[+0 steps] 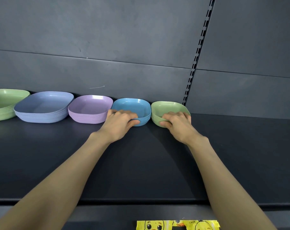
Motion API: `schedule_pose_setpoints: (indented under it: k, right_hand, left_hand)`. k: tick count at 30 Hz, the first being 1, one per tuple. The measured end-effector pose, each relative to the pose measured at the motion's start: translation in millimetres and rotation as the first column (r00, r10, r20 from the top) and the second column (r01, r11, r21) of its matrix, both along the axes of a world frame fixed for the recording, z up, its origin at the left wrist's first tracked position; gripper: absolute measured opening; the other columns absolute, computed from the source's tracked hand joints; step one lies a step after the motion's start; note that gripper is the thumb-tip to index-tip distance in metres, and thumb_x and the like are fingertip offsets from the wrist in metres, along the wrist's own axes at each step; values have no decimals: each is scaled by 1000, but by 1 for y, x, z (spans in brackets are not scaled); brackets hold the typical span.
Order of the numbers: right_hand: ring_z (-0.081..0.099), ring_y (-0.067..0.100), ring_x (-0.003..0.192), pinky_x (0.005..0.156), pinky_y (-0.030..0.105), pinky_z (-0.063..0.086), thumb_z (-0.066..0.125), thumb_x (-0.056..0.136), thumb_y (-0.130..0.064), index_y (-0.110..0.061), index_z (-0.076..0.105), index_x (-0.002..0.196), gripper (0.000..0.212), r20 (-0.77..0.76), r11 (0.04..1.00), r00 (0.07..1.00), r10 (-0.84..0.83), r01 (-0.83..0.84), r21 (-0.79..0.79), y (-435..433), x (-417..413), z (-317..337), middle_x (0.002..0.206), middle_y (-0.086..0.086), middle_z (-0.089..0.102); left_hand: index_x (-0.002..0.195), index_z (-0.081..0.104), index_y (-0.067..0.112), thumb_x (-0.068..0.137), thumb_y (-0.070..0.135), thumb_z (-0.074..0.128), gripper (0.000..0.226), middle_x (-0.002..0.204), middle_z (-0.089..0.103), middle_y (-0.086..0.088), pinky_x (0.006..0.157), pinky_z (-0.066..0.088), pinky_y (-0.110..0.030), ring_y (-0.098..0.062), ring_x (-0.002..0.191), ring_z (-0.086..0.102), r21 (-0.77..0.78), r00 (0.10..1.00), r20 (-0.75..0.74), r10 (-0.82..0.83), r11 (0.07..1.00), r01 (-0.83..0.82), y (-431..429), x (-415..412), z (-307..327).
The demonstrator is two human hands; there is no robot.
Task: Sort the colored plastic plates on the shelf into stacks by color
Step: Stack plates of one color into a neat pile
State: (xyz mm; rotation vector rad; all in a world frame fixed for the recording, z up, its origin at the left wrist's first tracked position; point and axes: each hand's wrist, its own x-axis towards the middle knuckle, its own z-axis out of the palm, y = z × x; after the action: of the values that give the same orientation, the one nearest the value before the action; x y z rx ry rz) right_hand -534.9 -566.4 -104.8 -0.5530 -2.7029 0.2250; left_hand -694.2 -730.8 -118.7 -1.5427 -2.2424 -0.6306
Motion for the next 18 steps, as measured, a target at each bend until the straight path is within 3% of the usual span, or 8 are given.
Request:
schedule_pose_setpoints:
  k: [11, 15, 18]
  right_hand:
    - [42, 25, 102, 106, 42, 17, 44, 99, -32, -11, 57, 95, 25, 26, 1000, 1000, -18, 17, 13, -4, 2, 3, 93, -2, 54]
    - [44, 28, 109, 105, 43, 18, 45, 98, -32, -15, 60, 108, 25, 69, 999, 997, -41, 41, 6, -11, 4, 11, 103, 1, 59]
    - [41, 31, 121, 107, 43, 18, 49, 96, -32, -19, 52, 128, 35, 110, 999, 993, -46, 45, 15, -19, 3, 22, 123, 6, 58]
  left_hand:
    - [87, 56, 19, 98, 36, 41, 25, 92, 62, 4, 78, 19, -28, -20, 90, 53, -45, 999, -22, 31, 998, -32, -2, 7, 4]
    - [99, 57, 17, 99, 36, 39, 26, 106, 62, 4, 95, 24, -33, -21, 103, 51, -163, 996, 47, 70, 985, -61, -3, 11, 12]
    - [113, 58, 20, 97, 36, 43, 27, 119, 59, 4, 103, 23, -36, -22, 115, 48, -227, 996, 57, 65, 973, -50, -6, 15, 23]
